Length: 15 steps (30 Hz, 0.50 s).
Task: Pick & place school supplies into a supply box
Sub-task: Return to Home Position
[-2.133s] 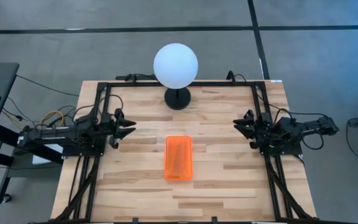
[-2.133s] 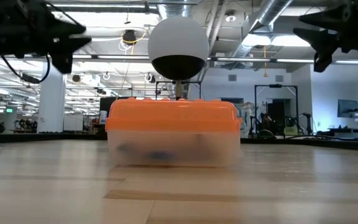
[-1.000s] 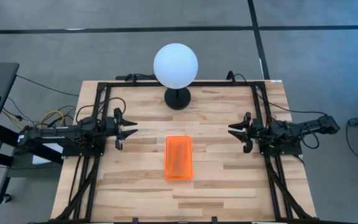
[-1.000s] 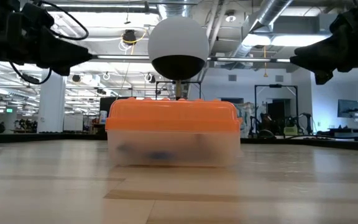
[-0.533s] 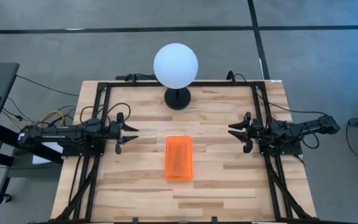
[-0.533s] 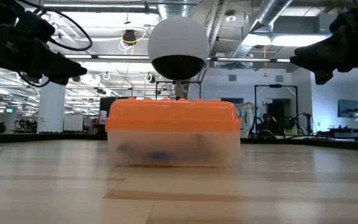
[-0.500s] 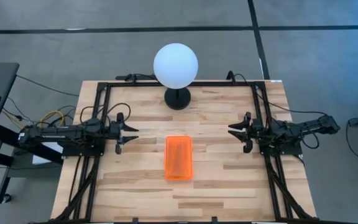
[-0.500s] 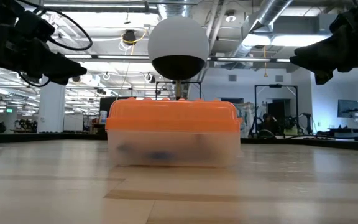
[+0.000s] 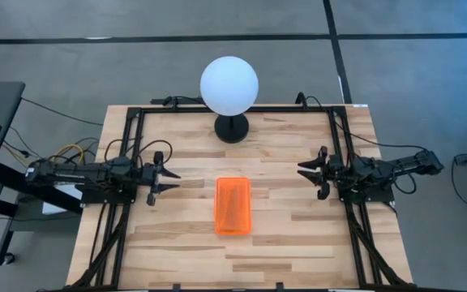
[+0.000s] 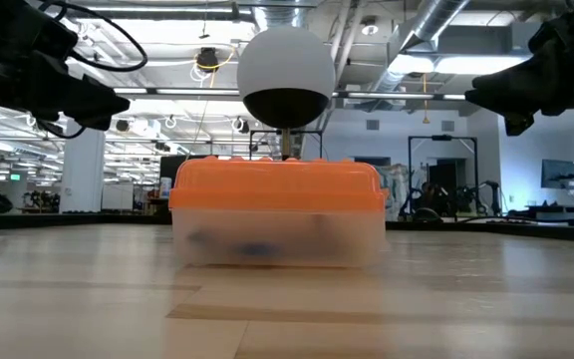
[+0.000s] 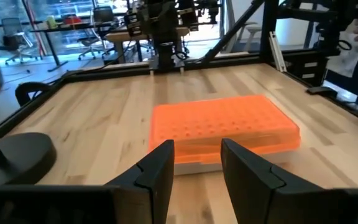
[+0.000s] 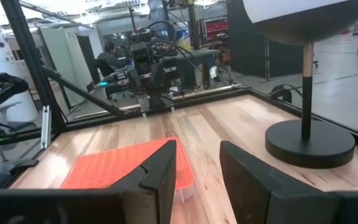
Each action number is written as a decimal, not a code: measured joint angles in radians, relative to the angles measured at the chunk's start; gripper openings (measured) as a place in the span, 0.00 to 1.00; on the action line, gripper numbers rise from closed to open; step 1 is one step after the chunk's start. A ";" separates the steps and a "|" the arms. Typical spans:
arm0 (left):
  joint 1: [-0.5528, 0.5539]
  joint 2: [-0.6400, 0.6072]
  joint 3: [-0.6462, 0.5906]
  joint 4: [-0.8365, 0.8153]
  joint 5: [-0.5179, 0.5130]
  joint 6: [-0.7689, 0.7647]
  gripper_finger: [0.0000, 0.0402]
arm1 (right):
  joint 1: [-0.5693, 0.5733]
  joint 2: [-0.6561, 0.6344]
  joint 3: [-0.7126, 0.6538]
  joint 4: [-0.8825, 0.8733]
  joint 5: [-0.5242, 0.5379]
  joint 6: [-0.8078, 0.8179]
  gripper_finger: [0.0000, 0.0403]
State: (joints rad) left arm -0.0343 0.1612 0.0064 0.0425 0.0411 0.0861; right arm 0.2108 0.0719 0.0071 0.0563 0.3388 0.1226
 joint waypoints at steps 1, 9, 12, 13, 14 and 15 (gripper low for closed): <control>-0.003 0.000 0.000 0.000 -0.001 -0.005 0.32 | 0.000 0.000 0.000 0.000 0.000 0.000 0.29; -0.006 0.000 0.000 0.000 -0.002 -0.039 0.32 | 0.000 0.000 0.000 0.000 0.001 0.000 0.29; -0.006 0.000 0.000 0.000 -0.002 -0.051 0.32 | 0.000 0.000 0.000 0.000 0.002 0.000 0.29; -0.006 0.000 0.000 0.000 -0.002 -0.053 0.32 | 0.000 0.000 0.000 0.000 0.002 0.000 0.29; -0.006 0.000 0.000 0.000 -0.002 -0.055 0.32 | 0.000 0.000 0.000 0.000 0.002 0.000 0.29; -0.006 0.000 0.000 0.000 -0.002 -0.055 0.32 | 0.000 0.000 0.000 0.000 0.002 0.000 0.29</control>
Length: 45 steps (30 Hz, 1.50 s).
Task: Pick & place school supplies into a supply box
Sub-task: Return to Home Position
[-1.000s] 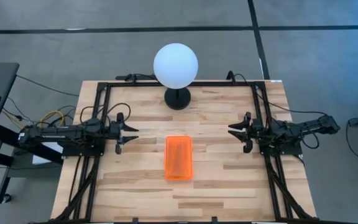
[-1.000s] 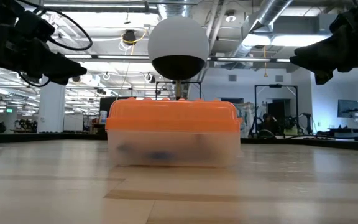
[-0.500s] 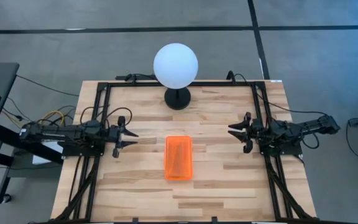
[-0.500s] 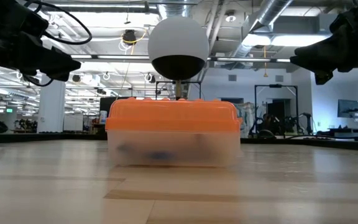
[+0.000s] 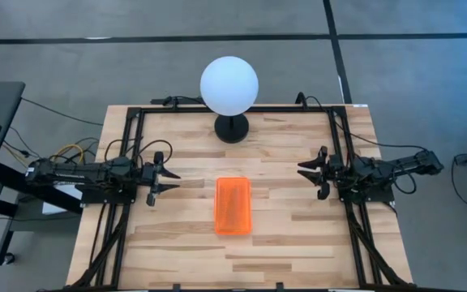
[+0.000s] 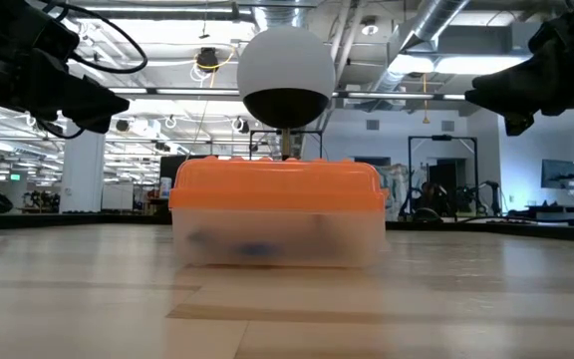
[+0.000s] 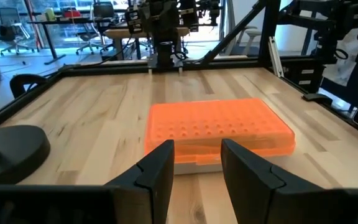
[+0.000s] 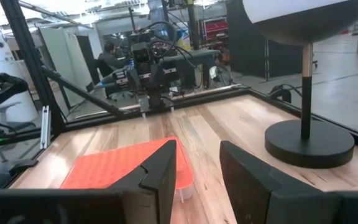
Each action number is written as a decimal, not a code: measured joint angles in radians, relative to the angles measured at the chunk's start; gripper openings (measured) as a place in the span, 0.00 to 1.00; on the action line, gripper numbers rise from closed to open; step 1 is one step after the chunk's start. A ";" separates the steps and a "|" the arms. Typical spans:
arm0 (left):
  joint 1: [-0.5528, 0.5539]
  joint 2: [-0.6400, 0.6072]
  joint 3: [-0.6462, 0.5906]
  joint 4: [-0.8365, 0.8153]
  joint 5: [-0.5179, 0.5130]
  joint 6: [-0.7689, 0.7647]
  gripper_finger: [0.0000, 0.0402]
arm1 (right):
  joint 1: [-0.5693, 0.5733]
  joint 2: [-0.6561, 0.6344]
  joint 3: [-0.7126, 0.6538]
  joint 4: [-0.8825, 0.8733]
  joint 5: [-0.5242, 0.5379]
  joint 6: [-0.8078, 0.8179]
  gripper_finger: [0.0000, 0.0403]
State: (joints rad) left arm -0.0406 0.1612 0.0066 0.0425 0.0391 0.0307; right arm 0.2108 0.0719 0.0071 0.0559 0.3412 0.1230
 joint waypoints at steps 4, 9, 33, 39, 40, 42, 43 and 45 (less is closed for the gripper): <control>0.000 0.000 0.000 0.000 0.000 0.013 0.32 | 0.000 0.000 0.000 0.000 0.000 0.000 0.29; 0.000 0.000 0.000 0.000 -0.001 -0.005 0.32 | 0.000 0.000 0.000 0.000 0.000 0.000 0.29; 0.000 0.000 0.000 0.000 -0.001 -0.008 0.32 | 0.000 0.000 0.000 0.000 0.000 0.000 0.29; 0.000 0.000 0.000 0.000 -0.001 -0.008 0.32 | 0.000 0.000 0.000 0.000 0.000 0.000 0.29; 0.000 0.000 0.000 0.000 -0.001 -0.008 0.32 | 0.000 0.000 0.000 0.000 0.000 0.000 0.29; 0.000 0.000 0.000 0.000 -0.001 -0.008 0.32 | 0.000 0.000 0.000 0.000 0.000 0.000 0.29; 0.000 0.000 0.000 0.000 -0.001 -0.008 0.32 | 0.000 0.000 0.000 0.000 0.000 0.000 0.29; 0.000 0.000 0.000 0.000 -0.001 -0.008 0.32 | 0.000 0.000 0.000 0.000 0.000 0.000 0.29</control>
